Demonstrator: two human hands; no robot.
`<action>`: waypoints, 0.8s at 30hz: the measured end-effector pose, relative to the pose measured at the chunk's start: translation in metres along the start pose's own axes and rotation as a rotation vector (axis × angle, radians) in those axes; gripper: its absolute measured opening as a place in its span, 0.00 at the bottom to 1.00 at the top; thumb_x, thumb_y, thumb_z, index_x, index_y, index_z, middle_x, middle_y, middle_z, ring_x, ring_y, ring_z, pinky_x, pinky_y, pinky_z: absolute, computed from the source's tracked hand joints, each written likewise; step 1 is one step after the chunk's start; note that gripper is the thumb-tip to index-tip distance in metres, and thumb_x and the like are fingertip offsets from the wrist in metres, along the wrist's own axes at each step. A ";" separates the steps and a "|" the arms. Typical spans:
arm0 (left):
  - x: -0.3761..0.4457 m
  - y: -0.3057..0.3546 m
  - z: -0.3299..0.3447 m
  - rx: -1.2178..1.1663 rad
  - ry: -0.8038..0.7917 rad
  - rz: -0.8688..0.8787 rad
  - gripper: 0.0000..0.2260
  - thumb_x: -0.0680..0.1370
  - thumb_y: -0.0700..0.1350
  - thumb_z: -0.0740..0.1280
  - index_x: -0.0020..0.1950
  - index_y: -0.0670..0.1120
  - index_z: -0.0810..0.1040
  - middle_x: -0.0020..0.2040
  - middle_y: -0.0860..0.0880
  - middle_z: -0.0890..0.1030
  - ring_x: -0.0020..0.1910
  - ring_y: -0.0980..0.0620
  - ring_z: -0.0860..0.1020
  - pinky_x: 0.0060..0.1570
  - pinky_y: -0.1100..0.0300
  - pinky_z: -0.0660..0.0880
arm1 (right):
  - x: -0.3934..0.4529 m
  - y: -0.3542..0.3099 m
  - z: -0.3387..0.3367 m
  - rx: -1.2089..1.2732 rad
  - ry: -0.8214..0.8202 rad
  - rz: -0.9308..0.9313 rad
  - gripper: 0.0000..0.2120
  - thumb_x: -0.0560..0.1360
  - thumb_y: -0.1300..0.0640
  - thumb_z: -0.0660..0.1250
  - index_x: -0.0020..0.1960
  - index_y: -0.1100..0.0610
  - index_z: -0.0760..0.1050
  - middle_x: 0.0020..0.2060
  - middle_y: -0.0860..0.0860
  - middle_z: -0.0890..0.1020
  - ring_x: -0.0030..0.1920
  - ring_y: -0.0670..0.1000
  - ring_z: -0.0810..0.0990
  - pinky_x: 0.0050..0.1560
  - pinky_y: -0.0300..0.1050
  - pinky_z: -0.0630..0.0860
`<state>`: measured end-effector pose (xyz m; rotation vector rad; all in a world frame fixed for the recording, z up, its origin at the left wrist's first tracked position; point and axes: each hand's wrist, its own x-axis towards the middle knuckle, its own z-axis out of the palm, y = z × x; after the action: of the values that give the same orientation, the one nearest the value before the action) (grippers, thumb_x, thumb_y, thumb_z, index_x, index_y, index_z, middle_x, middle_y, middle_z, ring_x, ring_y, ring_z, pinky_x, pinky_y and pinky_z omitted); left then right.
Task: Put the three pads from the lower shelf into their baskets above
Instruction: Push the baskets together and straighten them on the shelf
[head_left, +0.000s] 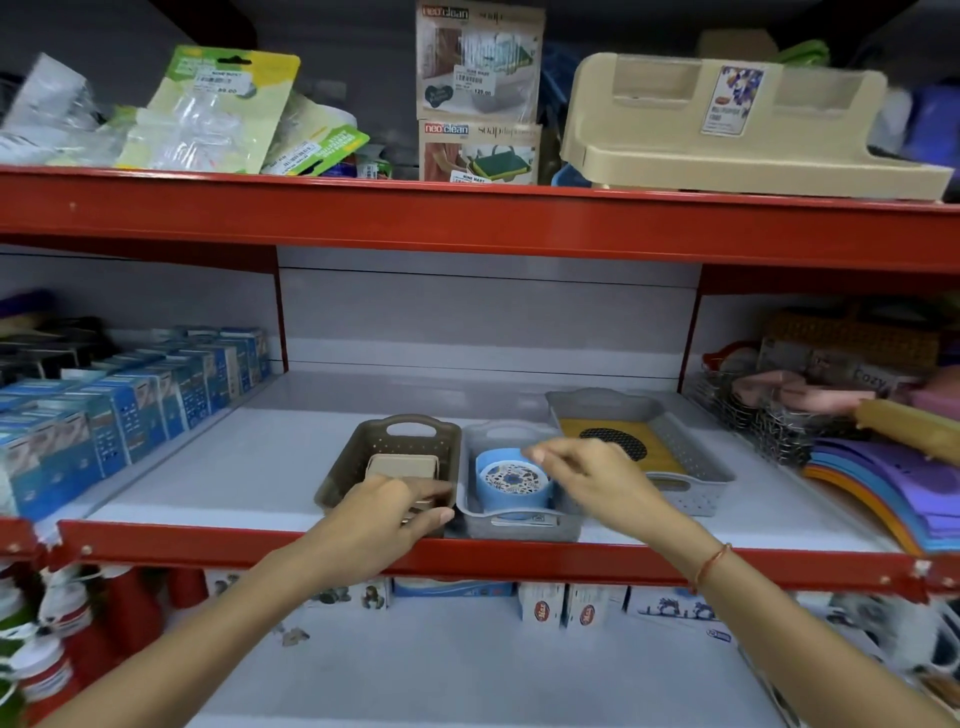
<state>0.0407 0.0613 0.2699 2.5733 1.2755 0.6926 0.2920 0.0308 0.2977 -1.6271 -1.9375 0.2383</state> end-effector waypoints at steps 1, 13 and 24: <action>0.000 0.002 0.002 0.001 0.010 0.002 0.20 0.79 0.57 0.61 0.69 0.53 0.70 0.66 0.53 0.77 0.65 0.54 0.73 0.63 0.60 0.70 | 0.004 0.011 -0.005 -0.076 0.036 0.038 0.15 0.80 0.49 0.58 0.60 0.52 0.78 0.56 0.55 0.84 0.56 0.55 0.81 0.58 0.49 0.76; 0.000 0.014 0.008 -0.007 0.045 -0.024 0.14 0.79 0.52 0.62 0.63 0.51 0.77 0.59 0.51 0.82 0.59 0.52 0.77 0.58 0.57 0.72 | -0.019 0.063 -0.010 -0.384 -0.042 0.146 0.15 0.81 0.49 0.53 0.59 0.46 0.77 0.53 0.49 0.84 0.60 0.56 0.77 0.65 0.56 0.62; -0.004 0.024 0.009 -0.024 0.040 -0.103 0.11 0.81 0.47 0.61 0.56 0.47 0.81 0.51 0.46 0.85 0.52 0.46 0.79 0.53 0.53 0.74 | -0.060 0.039 -0.018 -0.347 -0.045 0.127 0.15 0.81 0.52 0.56 0.64 0.45 0.75 0.45 0.47 0.86 0.53 0.53 0.80 0.68 0.56 0.66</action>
<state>0.0593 0.0441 0.2696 2.4668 1.3923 0.7384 0.3394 -0.0207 0.2742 -1.9857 -1.9938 -0.0153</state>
